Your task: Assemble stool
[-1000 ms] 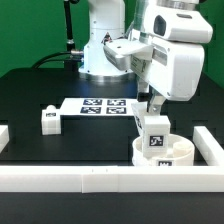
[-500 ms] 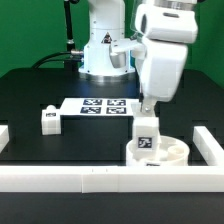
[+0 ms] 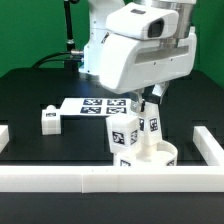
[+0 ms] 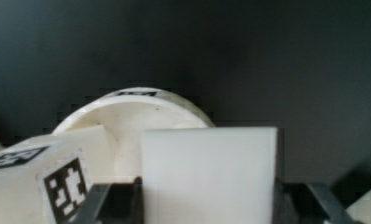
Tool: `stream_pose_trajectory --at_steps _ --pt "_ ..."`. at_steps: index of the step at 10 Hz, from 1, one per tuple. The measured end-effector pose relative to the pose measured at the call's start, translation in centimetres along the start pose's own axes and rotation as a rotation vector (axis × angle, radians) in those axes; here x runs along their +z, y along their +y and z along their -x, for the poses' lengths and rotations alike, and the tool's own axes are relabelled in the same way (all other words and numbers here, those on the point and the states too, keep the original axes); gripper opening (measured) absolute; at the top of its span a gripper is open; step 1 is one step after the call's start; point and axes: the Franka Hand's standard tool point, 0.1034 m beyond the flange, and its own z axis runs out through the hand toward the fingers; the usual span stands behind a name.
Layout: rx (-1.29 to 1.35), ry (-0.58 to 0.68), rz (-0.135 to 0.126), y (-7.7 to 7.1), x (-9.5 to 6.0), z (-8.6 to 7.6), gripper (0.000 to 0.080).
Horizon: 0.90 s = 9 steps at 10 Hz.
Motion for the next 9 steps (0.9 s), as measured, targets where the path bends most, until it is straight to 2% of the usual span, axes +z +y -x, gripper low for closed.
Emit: stream_pose_trajectory --at_steps 4,6,7,8,9 --pt "0.403 0.005 -0.011 -0.3 0.0 -0.2 0.0333" --pt "0.759 -0.04 -0.071 -1.6 -0.3 -0.6 0.0333" --pt "0.9 -0.059 -0.103 -2.2 -0.6 -1.0 0.0333" --pt "1.014 -0.081 -0.146 -2.7 -0.8 -1.2 0.0333" --pt "1.15 -0.089 -0.174 -3.0 -1.0 -1.5 0.0333"
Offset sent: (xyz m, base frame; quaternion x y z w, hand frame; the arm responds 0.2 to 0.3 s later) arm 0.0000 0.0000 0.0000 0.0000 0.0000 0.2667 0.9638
